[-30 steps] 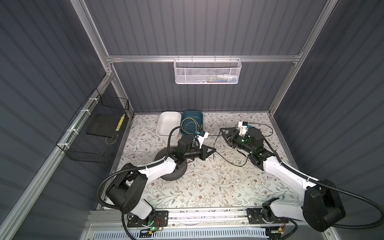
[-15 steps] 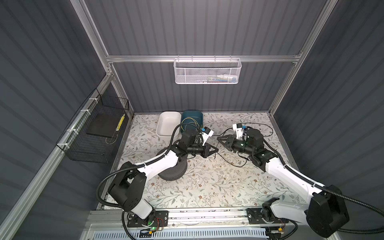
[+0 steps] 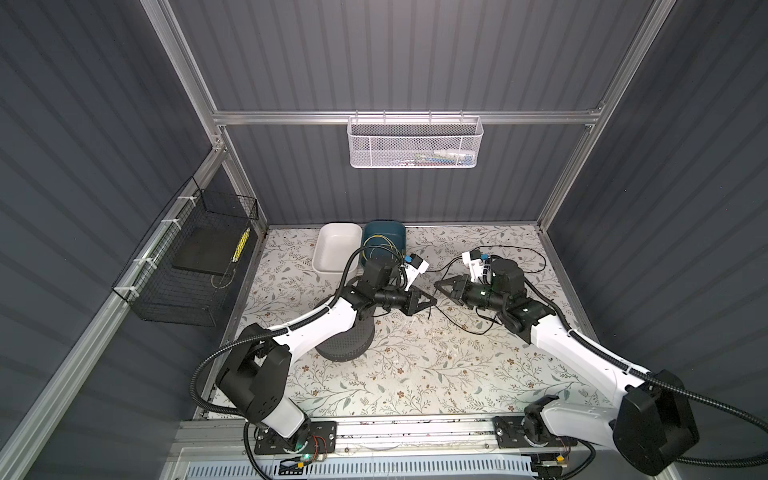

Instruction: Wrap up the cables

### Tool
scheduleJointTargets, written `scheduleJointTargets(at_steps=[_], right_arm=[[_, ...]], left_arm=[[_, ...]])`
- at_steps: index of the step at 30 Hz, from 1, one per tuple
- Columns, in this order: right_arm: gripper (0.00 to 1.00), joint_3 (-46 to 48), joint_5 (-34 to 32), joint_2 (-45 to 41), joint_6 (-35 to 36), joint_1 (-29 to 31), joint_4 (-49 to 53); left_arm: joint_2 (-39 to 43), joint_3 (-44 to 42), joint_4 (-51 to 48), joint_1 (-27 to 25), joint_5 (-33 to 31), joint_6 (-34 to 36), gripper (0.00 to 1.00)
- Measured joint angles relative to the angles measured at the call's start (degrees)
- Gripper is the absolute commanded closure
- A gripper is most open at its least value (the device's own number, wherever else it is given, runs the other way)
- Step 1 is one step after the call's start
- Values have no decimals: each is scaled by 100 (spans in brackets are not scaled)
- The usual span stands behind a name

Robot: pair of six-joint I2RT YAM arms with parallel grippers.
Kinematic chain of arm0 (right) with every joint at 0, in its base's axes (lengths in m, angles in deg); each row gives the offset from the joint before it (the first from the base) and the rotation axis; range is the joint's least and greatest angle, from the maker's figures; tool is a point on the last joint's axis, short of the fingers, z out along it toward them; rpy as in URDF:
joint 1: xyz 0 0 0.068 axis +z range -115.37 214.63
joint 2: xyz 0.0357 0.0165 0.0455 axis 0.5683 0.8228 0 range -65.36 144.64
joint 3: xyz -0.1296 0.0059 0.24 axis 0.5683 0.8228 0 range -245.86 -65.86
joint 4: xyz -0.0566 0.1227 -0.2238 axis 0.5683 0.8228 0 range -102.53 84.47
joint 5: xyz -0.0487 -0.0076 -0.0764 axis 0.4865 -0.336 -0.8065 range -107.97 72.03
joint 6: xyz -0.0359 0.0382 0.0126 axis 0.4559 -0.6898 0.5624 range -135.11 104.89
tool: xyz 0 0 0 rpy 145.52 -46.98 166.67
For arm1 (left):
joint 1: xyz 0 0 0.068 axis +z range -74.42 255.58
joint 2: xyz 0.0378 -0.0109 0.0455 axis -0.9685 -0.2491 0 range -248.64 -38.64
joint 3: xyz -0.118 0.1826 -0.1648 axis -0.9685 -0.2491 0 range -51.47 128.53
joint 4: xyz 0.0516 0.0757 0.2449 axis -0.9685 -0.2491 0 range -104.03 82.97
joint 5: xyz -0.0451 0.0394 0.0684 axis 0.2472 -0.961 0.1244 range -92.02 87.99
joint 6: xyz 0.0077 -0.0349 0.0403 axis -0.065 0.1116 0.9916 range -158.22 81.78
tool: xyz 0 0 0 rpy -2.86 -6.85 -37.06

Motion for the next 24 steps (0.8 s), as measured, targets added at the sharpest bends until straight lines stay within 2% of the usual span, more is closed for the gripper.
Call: scheduleJointTargets(at_steps=[1,2,5,8,13,17,20,24], right_arm=[[99,-2,-2,0,11,0,11],[100,-2,-7,0,24,0,22],[100,0,-129,-48,68,0,116],[100,-2,-280,-216,144,-7,184],[100,-24,-385,-293,190,-44,114],[100,-20,-415,-212,136,-70,-74],[100,-20,-402,-61,66,-70,-284],[100,-17,-358,140,-15,-70,-448]], left_arm=[[0,2,-22,0,0,17,74],[0,9,-46,0,-2,66,62],[63,13,-208,22,-122,160,40],[474,-118,-501,68,-691,275,28],[1917,-673,-1169,428,-2288,127,20],[2861,-1126,-2020,1338,-3388,-496,19],[3167,-1394,-2734,2194,-3703,-901,19],[3338,-1779,-3418,3289,-3473,-1158,18]])
